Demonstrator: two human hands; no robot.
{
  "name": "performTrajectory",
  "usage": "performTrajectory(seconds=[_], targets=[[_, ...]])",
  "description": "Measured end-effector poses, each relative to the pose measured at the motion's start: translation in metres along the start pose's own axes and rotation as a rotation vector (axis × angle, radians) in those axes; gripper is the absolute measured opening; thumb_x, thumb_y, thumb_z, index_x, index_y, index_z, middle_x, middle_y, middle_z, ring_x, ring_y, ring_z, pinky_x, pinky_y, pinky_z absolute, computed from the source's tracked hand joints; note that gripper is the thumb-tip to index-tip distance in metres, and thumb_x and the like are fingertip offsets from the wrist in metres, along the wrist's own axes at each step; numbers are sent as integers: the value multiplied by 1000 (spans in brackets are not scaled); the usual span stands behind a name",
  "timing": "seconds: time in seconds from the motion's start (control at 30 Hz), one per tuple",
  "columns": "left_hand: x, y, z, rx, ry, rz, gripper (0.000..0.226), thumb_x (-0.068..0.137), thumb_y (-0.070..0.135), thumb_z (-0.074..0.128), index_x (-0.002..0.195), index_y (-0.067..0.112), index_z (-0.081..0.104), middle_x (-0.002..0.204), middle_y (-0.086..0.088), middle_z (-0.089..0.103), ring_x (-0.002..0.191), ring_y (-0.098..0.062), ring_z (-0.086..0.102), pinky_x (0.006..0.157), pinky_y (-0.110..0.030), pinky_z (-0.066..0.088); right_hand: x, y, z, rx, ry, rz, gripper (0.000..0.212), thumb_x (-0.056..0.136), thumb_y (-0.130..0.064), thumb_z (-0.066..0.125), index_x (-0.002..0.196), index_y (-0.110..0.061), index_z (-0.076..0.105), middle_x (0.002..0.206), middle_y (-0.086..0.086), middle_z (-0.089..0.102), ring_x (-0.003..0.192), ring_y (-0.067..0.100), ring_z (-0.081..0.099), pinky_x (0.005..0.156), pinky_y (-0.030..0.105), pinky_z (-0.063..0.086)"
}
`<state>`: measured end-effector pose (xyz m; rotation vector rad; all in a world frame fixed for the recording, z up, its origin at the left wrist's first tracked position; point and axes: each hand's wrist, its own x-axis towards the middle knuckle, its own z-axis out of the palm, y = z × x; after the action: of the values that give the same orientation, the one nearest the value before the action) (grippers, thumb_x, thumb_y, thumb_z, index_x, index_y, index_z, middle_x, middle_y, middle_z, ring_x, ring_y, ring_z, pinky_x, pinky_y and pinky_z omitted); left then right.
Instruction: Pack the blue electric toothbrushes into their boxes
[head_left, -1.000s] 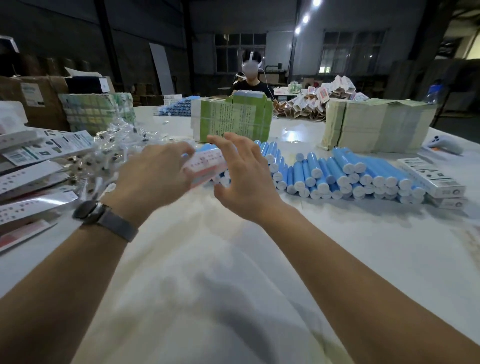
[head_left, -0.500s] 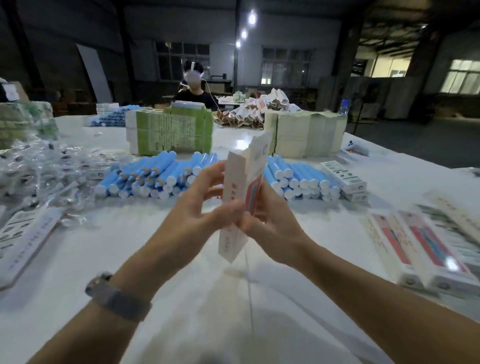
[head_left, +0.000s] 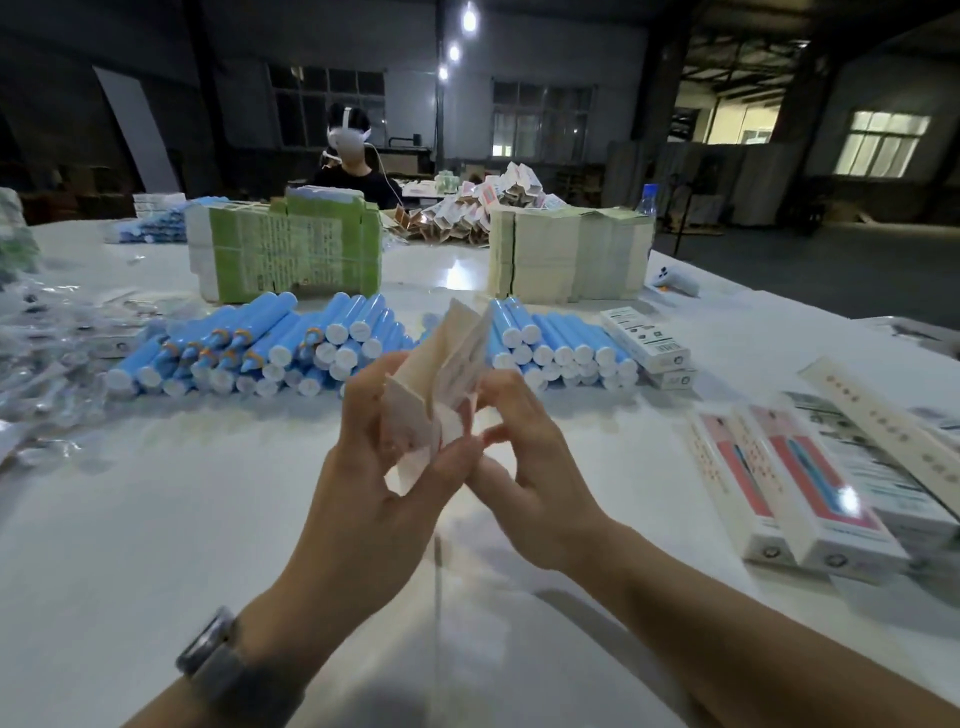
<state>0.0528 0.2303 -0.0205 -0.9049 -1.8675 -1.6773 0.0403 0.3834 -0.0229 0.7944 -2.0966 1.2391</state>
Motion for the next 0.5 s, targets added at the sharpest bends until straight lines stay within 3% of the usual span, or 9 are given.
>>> performTrajectory(seconds=[0.07, 0.17, 0.2, 0.27, 0.33, 0.4, 0.5], targets=[[0, -1, -1, 30, 0, -20, 46, 82, 56, 65, 112, 66, 32, 113, 29, 64, 100, -8, 68, 78, -43, 61, 7, -4, 1, 153, 63, 69, 31, 87, -39, 47, 115, -27, 53, 108, -5, 60, 97, 15, 57, 76, 31, 51], [-1, 0, 0, 61, -31, -35, 48, 80, 78, 56, 116, 67, 26, 109, 35, 54, 104, -7, 61, 76, -21, 54, 22, -7, 4, 283, 119, 148, 8, 86, -35, 50, 86, -35, 57, 75, -16, 58, 71, 7, 54, 64, 26, 46], [-1, -2, 0, 72, -22, -45, 45, 84, 74, 55, 117, 68, 25, 104, 37, 50, 101, -2, 58, 75, -17, 50, 25, -8, 2, 319, 109, 138, 9, 85, -32, 53, 77, -33, 59, 68, -16, 56, 65, 3, 51, 61, 23, 43], [1, -7, -1, 81, -3, -70, 54, 90, 45, 56, 118, 73, 20, 93, 40, 45, 92, 9, 55, 73, -14, 48, 38, -6, -3, 366, 98, 116, 10, 76, -28, 60, 67, -29, 61, 58, -20, 56, 56, -4, 49, 57, 16, 40], [0, -10, -2, 111, -101, -80, 65, 91, 29, 52, 135, 62, 19, 94, 37, 44, 95, 14, 54, 73, -9, 48, 60, 8, -12, 250, 149, 221, 8, 74, -25, 61, 66, -27, 59, 51, -21, 57, 49, -6, 52, 54, 16, 45], [2, -9, -3, 258, -177, -59, 50, 99, 35, 52, 146, 36, 36, 102, 26, 45, 104, 12, 51, 80, -2, 42, 91, 31, -19, 12, 243, 367, 11, 85, -23, 62, 75, -28, 59, 55, -13, 59, 51, 1, 54, 59, 33, 51], [3, -6, -4, 359, -168, -66, 52, 88, 52, 46, 130, 25, 59, 104, 18, 44, 106, 7, 48, 80, 0, 40, 125, 61, -27, -461, 150, 527, 6, 91, -26, 60, 95, -30, 61, 80, -11, 61, 79, 13, 60, 73, 34, 51]])
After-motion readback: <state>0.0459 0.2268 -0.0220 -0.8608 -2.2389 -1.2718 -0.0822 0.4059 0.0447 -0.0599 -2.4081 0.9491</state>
